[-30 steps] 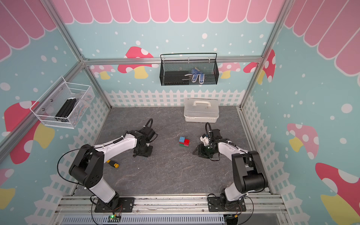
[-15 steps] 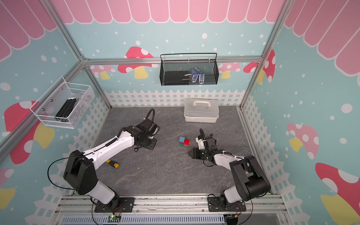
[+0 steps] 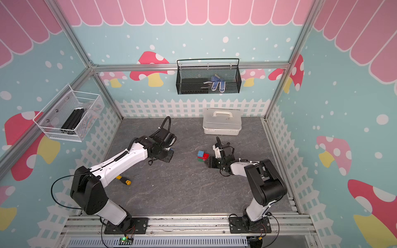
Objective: Assemble the number 5 with lego
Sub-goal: Adjust the lego brick at the center of the board.
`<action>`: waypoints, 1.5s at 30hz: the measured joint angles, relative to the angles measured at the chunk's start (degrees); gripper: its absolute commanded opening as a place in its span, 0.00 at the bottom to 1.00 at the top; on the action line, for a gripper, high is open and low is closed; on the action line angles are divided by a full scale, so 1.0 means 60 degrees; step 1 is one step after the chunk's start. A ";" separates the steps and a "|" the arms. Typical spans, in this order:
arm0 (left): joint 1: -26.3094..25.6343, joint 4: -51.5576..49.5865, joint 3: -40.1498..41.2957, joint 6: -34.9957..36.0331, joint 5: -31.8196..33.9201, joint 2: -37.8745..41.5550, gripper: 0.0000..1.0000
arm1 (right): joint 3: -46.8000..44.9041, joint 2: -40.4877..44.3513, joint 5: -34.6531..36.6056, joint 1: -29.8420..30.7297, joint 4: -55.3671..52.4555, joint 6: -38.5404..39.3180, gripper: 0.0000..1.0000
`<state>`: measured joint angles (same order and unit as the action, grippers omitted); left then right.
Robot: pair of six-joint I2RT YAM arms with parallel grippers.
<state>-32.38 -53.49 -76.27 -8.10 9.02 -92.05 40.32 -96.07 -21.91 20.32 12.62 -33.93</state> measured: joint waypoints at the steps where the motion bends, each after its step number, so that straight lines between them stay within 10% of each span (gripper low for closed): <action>1: -0.0004 -0.0004 -0.0015 0.0000 0.0000 0.0000 0.07 | 0.0051 -0.0044 0.0033 0.0000 0.0011 0.0000 0.57; 27: -0.0790 -0.0328 -0.1738 0.0761 -0.0011 -0.1111 0.05 | 0.1399 -0.0871 0.0627 -0.0066 -0.0874 0.0579 0.57; 45: -0.1832 -0.1497 -0.5796 0.2699 -0.0229 -0.3949 0.00 | 0.1497 -0.0426 -0.1858 -0.1592 -0.2182 0.1027 0.57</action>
<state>-43.38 -62.48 -111.04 8.10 7.64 -115.74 49.30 -98.63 -33.06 10.76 -0.47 -27.77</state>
